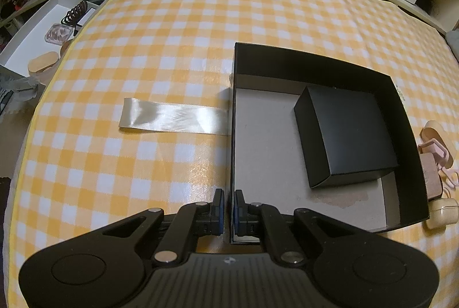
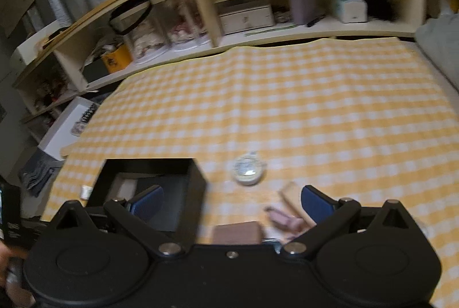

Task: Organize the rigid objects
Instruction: 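Grasp the wooden square coaster with the right tool, then lower the wooden coaster into the tray beside the black box and open the right tool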

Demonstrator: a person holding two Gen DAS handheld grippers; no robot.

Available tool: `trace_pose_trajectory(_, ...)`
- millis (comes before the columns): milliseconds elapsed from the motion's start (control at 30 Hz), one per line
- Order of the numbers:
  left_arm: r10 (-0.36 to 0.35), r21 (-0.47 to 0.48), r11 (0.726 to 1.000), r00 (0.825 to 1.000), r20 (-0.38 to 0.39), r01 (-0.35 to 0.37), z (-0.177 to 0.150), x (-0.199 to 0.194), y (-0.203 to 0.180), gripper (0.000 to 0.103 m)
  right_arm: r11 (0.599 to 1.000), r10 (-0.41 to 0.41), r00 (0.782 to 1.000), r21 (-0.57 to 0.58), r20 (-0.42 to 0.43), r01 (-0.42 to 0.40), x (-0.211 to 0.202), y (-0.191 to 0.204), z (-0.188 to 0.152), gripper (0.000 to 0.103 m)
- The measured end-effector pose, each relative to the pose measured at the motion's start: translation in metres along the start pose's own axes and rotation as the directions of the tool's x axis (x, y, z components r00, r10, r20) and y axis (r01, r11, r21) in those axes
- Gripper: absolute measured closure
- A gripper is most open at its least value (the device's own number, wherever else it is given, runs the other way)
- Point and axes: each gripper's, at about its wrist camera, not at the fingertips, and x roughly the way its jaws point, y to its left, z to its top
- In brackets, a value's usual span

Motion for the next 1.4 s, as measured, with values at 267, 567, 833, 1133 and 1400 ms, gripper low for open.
trace_pose_trajectory(267, 0.006, 0.016, 1.0, 1.0, -0.003, -0.006, 0.001, 0.001, -0.005, 0.096, 0.995, -0.087, 0.995, 0.039, -0.053, 0.089, 0.017, -0.04, -0.02, 0.0)
trace_pose_trajectory(567, 0.006, 0.017, 1.0, 1.0, -0.003, -0.006, 0.0, 0.001, -0.007, 0.096, 0.994, 0.08, 0.978, 0.092, -0.193, -0.063, 0.056, -0.036, -0.036, 0.034)
trace_pose_trajectory(833, 0.009, 0.025, 1.0, 1.0, -0.007, -0.009, -0.004, 0.0, -0.01, 0.096, 0.993, 0.112, 0.961, 0.067, -0.252, -0.098, 0.093, -0.012, -0.042, 0.037)
trace_pose_trajectory(1133, 0.012, 0.034, 0.999, 1.0, -0.015, -0.012, -0.004, 0.004, -0.009, 0.096, 0.995, 0.025, 0.961, -0.085, -0.274, -0.05, 0.114, 0.013, -0.05, 0.038)
trace_pose_trajectory(1400, 0.015, 0.038, 0.999, 1.0, -0.018, -0.014, -0.002, 0.007, -0.011, 0.096, 0.987, -0.018, 0.97, -0.16, -0.242, -0.021, 0.115, 0.015, -0.053, 0.049)
